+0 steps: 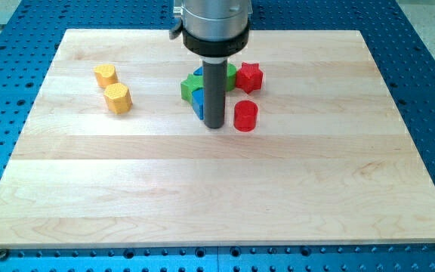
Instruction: Place the red star at the bottom center of the board
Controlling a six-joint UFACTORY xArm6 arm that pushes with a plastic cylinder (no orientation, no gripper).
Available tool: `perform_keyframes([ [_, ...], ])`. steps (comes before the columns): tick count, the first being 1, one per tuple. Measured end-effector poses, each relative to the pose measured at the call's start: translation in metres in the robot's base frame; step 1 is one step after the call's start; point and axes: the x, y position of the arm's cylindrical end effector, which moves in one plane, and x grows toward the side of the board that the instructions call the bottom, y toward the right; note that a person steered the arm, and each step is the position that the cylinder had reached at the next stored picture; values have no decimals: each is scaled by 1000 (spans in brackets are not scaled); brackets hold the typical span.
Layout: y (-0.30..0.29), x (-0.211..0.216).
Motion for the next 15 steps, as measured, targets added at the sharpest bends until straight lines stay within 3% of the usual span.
perform_keyframes([
  [1, 12, 38],
  [2, 56, 46],
  [3, 117, 16],
  [4, 153, -57],
  [5, 151, -108],
  [6, 125, -134],
  [7, 90, -129],
  [9, 66, -36],
  [12, 46, -45],
  [15, -24, 52],
])
